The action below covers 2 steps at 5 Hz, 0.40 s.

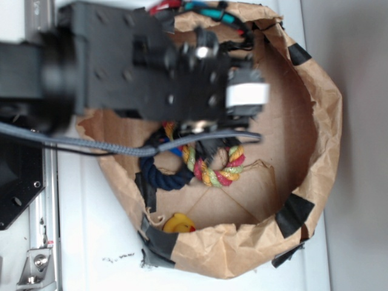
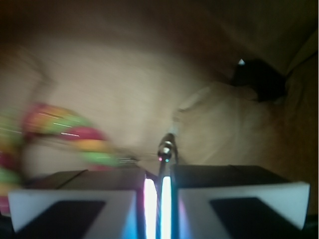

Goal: Grab the silver keys.

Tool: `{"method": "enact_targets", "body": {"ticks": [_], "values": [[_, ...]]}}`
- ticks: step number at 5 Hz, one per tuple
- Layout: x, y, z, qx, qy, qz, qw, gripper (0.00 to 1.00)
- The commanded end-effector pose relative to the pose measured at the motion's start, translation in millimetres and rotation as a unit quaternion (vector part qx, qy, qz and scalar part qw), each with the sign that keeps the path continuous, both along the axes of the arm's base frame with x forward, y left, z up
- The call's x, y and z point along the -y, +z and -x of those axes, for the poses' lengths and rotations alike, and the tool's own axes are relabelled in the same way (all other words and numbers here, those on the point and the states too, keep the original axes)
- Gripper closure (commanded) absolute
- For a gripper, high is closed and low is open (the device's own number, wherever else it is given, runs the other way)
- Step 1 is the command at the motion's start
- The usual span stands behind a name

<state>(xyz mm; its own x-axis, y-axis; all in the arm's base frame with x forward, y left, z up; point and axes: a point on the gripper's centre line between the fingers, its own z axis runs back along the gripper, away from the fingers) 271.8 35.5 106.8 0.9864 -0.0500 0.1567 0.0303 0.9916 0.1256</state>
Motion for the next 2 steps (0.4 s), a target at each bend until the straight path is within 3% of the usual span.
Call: {"method": "enact_targets", "body": {"ticks": [1, 2], "values": [[7.3, 77.2, -34.5, 0.022, 0.03, 0.09, 0.995, 1.0], [8.0, 70.1, -39.2, 0.002, 0.018, 0.107, 0.994, 1.0]]}}
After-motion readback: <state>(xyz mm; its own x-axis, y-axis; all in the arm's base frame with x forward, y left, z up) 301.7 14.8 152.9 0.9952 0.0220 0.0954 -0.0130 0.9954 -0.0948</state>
